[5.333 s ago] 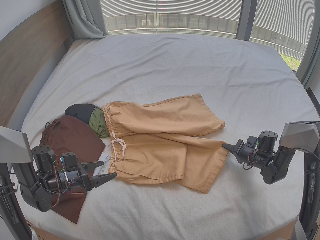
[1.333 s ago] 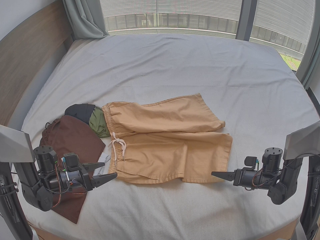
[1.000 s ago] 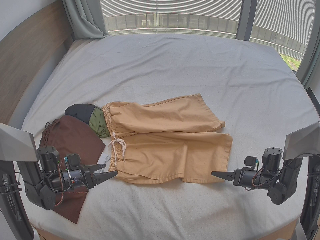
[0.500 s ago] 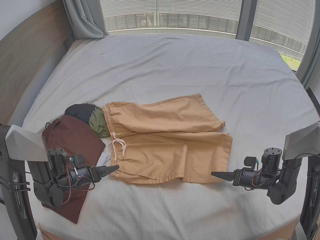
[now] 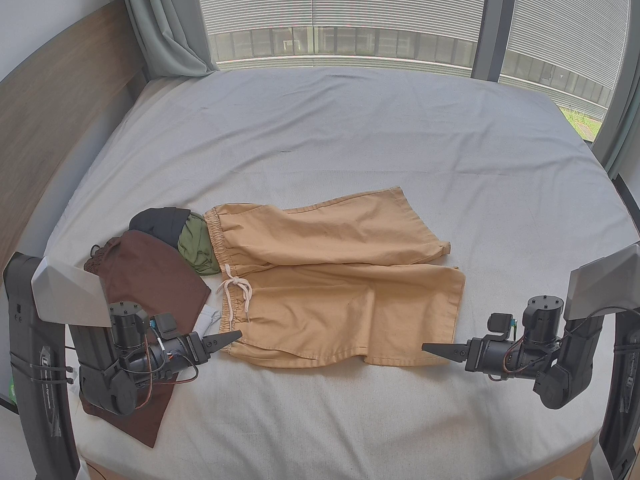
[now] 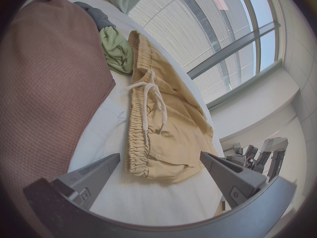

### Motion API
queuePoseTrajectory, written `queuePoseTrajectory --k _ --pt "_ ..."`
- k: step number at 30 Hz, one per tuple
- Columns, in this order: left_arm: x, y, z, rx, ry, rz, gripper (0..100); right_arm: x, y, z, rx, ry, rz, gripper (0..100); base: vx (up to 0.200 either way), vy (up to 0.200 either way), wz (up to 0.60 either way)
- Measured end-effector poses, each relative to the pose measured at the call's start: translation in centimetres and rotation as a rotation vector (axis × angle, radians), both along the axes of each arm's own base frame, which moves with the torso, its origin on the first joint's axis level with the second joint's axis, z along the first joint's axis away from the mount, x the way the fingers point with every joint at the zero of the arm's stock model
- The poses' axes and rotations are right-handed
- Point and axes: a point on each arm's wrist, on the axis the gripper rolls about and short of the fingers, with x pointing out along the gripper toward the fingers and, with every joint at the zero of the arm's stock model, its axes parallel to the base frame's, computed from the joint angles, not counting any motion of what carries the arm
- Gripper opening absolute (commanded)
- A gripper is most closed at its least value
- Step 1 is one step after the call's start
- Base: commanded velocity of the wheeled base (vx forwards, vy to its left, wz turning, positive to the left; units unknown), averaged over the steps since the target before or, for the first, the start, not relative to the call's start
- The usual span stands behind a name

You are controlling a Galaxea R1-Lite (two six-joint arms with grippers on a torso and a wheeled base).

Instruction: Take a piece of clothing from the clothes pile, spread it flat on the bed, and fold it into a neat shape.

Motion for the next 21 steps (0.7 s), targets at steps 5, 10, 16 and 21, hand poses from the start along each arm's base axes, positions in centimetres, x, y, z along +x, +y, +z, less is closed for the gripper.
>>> queuePoseTrajectory --k 5,10,16,21 --pt "0.14 -0.38 -0.15 -0.028 0.026 0.005 100 0.03 0.01 -0.07 0.000 0.001 0.000 100 0.000 0.000 0.00" --pt "0.27 -0.55 -0.33 -0.031 0.030 0.002 100 0.05 0.01 -0.14 -0.001 0.003 0.000 100 0.000 0.000 0.00" --pt "0.41 -0.78 -0.51 -0.035 0.035 0.005 100 0.07 0.01 -0.22 -0.002 0.004 0.001 100 0.000 0.000 0.00" --pt "0.63 -0.85 -0.68 -0.031 0.031 0.012 0 0.07 0.01 -0.24 -0.003 0.003 0.001 100 0.000 0.000 0.00"
